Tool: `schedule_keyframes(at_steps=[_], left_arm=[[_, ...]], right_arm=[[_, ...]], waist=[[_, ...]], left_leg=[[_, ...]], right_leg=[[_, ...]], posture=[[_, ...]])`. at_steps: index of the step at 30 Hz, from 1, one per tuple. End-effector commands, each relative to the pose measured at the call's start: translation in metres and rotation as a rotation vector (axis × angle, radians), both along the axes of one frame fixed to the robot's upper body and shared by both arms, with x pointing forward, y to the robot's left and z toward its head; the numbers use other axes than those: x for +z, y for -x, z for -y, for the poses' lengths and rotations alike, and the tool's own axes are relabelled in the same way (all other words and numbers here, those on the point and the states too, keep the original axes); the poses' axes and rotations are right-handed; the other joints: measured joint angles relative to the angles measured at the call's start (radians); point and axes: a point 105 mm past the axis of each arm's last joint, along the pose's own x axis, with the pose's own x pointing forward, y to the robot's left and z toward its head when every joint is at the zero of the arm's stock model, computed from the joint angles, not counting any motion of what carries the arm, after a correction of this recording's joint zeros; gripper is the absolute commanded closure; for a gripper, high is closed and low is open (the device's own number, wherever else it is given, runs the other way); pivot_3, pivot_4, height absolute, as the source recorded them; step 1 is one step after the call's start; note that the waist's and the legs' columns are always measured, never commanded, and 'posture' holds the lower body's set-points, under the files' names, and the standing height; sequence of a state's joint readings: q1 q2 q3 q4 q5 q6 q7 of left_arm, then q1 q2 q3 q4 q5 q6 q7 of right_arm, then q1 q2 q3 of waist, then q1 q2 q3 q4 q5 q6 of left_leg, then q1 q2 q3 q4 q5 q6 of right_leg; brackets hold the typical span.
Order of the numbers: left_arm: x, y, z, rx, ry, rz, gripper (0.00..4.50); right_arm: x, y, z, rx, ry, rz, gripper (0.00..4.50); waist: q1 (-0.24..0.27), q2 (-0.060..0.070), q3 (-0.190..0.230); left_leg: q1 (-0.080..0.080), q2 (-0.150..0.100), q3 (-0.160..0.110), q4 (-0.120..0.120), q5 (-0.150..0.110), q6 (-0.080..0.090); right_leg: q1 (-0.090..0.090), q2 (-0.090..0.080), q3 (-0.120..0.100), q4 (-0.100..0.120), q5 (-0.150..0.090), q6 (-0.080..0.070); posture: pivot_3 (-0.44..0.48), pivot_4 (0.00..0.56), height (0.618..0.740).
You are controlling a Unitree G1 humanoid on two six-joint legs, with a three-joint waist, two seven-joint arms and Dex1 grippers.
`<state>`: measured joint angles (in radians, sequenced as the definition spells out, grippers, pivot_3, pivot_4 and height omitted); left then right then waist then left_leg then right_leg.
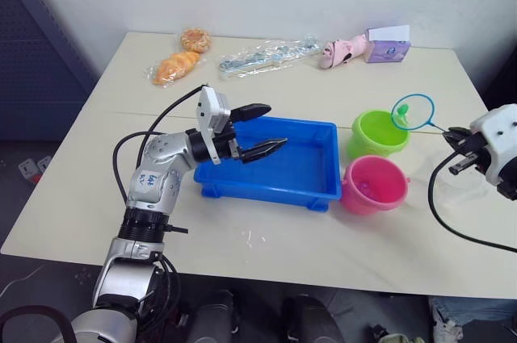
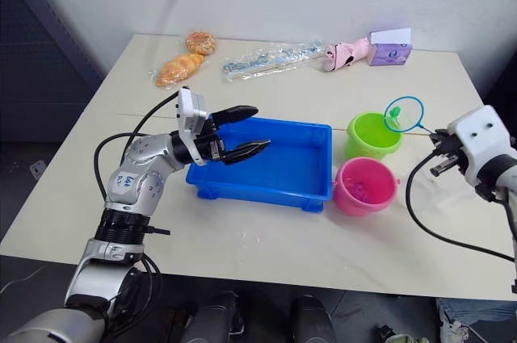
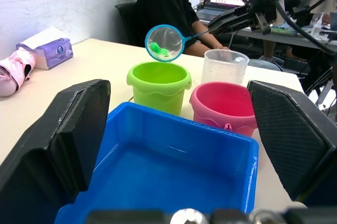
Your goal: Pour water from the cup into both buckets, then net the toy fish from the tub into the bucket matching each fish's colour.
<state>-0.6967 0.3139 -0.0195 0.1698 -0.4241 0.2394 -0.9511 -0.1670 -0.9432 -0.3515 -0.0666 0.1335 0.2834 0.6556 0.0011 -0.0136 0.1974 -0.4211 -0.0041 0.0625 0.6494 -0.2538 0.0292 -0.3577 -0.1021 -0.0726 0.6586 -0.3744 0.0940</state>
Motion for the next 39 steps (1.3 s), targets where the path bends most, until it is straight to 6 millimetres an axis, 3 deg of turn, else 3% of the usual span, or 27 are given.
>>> schedule_keyframes(at_steps=[1,11,21,34,38,39], left_arm=[[0.009,0.004,0.003,-0.023,-0.018,0.050,0.03],[0.003,0.005,0.005,-0.040,-0.057,0.049,0.03],[-0.002,0.003,0.006,-0.035,-0.050,0.049,0.03],[-0.003,0.006,0.006,-0.096,-0.019,0.017,0.03],[0.000,0.009,-0.004,-0.122,-0.005,0.033,0.03],[0.002,0.010,-0.011,-0.135,0.006,0.045,0.03]], right_arm=[[0.015,0.002,-0.001,0.027,0.171,0.093,4.50],[0.011,0.000,-0.004,0.058,0.705,0.238,4.50],[0.005,-0.002,-0.007,0.134,0.924,0.311,4.50],[0.012,0.006,-0.008,0.155,0.940,0.360,4.50],[0.025,0.009,-0.014,0.128,0.701,0.408,4.50],[0.026,0.010,-0.019,0.147,0.555,0.389,4.50]], waist=[[0.000,0.000,0.000],[0.000,0.000,0.000],[-0.001,0.000,0.000],[-0.002,0.000,0.000],[-0.003,0.000,0.000],[-0.003,0.000,0.000]], left_leg=[[0.000,0.000,0.000,0.000,0.000,0.000],[0.001,0.000,0.000,0.000,0.000,-0.001],[0.001,0.000,0.000,0.000,0.001,-0.001],[0.001,0.000,0.000,0.000,0.001,-0.001],[0.001,0.001,0.000,0.000,0.001,-0.002],[0.001,0.001,0.000,0.000,0.001,-0.002]], right_leg=[[0.000,0.000,0.000,0.000,0.000,0.000],[0.000,0.000,0.000,0.000,0.000,0.000],[0.000,0.000,0.000,0.000,0.000,0.000],[0.001,0.001,0.000,0.000,0.000,0.000],[0.001,0.002,0.000,0.000,0.000,0.000],[0.001,0.002,0.000,0.000,0.000,0.000]], posture=[[0.000,0.150,0.740],[0.000,0.150,0.740],[0.000,0.150,0.740],[0.000,0.150,0.740],[0.000,0.150,0.740],[0.000,0.150,0.740]])
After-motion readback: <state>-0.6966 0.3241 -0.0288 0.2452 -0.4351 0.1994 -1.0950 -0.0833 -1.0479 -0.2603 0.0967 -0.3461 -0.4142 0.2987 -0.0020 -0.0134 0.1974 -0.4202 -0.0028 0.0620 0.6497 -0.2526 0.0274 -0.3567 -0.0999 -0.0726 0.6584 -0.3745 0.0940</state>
